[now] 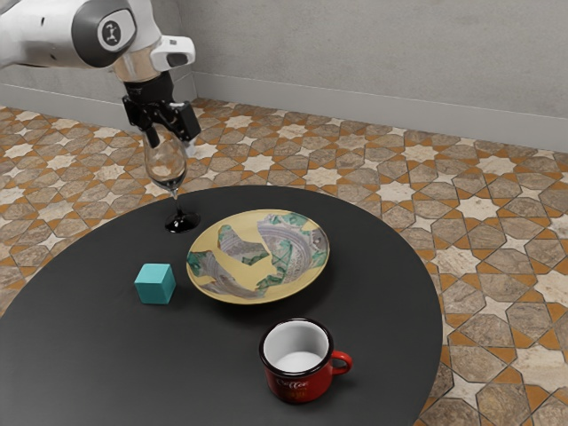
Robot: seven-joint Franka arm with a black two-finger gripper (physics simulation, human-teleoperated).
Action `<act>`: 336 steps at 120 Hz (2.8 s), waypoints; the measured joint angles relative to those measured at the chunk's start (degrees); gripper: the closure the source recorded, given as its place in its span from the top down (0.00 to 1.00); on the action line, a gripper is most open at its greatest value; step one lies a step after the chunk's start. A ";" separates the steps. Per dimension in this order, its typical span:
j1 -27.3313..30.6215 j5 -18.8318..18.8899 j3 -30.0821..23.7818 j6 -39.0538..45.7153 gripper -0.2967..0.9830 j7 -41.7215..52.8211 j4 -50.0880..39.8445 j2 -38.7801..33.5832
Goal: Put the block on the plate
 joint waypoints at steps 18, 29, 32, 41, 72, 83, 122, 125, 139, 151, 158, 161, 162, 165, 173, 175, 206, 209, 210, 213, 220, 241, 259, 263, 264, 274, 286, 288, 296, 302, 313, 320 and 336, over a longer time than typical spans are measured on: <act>0.38 0.03 -0.07 -0.21 0.77 0.25 0.01 0.01; 0.32 0.15 -0.08 -0.50 0.77 0.37 -0.28 -0.15; 0.27 0.17 -0.08 -0.75 0.77 0.39 -0.65 -0.41; -0.07 0.02 -0.09 -1.47 0.77 0.42 -5.58 -3.96; 1.89 0.83 0.27 -2.18 0.77 7.24 -15.37 -5.59; 2.47 1.93 0.26 2.38 0.77 13.78 -19.48 -5.56; 7.48 3.11 0.18 21.46 0.77 41.32 -31.55 -5.53; 7.93 3.13 0.17 22.46 0.77 43.12 -31.74 -5.04; 10.08 3.11 -0.05 25.82 0.77 50.50 -32.03 -2.23; 9.78 2.80 -0.15 27.35 0.77 55.41 -31.68 0.47; 8.10 2.69 -0.13 27.99 0.77 57.87 -31.49 1.35; 7.53 2.64 -0.12 28.25 0.77 58.86 -31.45 1.75; 7.39 2.62 -0.11 28.34 0.77 59.18 -31.42 1.88; 7.10 2.57 -0.11 28.59 0.77 60.08 -31.37 2.16; 7.12 2.50 -0.10 29.13 0.77 62.09 -30.82 3.70; 7.19 2.48 -0.09 29.25 0.77 62.55 -30.35 4.47; 8.81 2.21 -0.09 30.96 0.77 68.23 -28.39 10.24; 8.86 2.20 -0.09 31.14 0.77 68.63 -28.26 10.66; 8.87 2.20 -0.09 31.20 0.77 68.76 -28.14 10.86; 8.89 2.19 -0.09 31.37 0.77 69.14 -27.84 11.39; 8.91 2.18 -0.09 31.71 0.77 69.96 -27.08 12.74; 8.92 1.72 -0.09 32.38 0.77 71.99 -26.22 15.86; 8.92 1.28 -0.09 33.03 0.75 73.32 -26.11 17.56; 8.92 1.14 -0.09 33.12 0.71 73.58 -26.10 17.65; 8.93 1.10 -0.09 33.14 0.69 73.64 -26.09 17.67; 8.99 0.89 -0.09 33.35 0.57 74.21 -26.03 17.73; 9.00 0.79 -0.09 33.59 0.58 74.78 -26.03 17.66; 9.00 0.78 -0.09 33.61 0.57 74.87 -26.05 17.52; 9.05 0.74 -0.09 33.60 0.55 75.21 -26.17 16.11; 9.42 0.73 -0.09 33.49 0.54 75.44 -26.53 14.15; 9.67 0.73 -0.10 33.12 0.54 75.82 -27.24 9.96; 9.66 0.73 -0.12 32.72 0.54 76.04 -27.87 6.76; 8.85 0.72 -0.90 31.53 0.54 76.41 -27.75 2.47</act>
